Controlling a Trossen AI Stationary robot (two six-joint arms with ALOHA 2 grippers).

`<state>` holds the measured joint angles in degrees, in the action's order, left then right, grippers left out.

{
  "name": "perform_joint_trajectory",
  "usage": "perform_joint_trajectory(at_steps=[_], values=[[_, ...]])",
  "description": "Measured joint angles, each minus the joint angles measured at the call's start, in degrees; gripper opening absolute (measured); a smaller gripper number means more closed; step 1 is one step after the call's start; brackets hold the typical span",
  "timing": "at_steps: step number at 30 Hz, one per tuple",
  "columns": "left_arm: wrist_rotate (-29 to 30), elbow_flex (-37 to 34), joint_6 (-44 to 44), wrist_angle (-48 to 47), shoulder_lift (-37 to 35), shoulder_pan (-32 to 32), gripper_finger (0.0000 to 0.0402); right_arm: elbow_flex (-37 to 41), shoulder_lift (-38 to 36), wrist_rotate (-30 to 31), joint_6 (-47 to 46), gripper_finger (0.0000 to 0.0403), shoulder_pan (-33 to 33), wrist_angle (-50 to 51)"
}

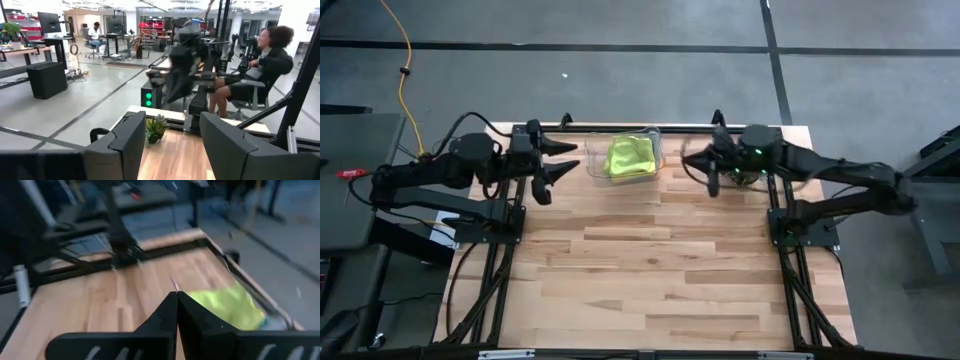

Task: Fold microfiber towels
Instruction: Return to Home Position

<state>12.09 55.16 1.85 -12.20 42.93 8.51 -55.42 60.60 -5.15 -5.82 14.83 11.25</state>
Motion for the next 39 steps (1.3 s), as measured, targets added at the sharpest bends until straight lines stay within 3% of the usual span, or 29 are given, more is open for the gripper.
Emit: perform_joint_trajectory(at_steps=[5, 11, 18, 22, 34, 39], values=[[-0.1, 0.0, -0.6, 0.0, 0.3, -0.5, 0.0132, 3.6, -6.3, -0.4, 7.9, 0.0000, -2.5, -3.4], [-1.1, -3.2, -1.1, 1.3, -1.0, -3.1, 0.0012, 3.8, -7.1, -0.6, 4.5, 0.0000, -4.0, -3.7], [-2.6, -22.1, 3.8, 15.9, -7.8, -4.2, 0.0002, 3.8, -6.6, -1.6, 0.8, 0.0000, -5.3, -4.0], [-2.7, -29.9, 5.5, 16.2, -14.2, -4.2, 0.0000, 3.8, -6.6, -1.5, -3.4, 0.0000, -5.2, -3.8], [-5.4, -44.6, 8.0, 13.6, -41.5, -4.2, 0.0000, 3.8, -6.6, -1.5, -11.6, 0.0000, -5.2, -3.3], [-6.1, -49.1, 10.0, 14.4, -42.4, -4.0, 0.0000, 3.8, -6.6, -2.7, -15.4, 0.0000, -5.2, -3.3]])
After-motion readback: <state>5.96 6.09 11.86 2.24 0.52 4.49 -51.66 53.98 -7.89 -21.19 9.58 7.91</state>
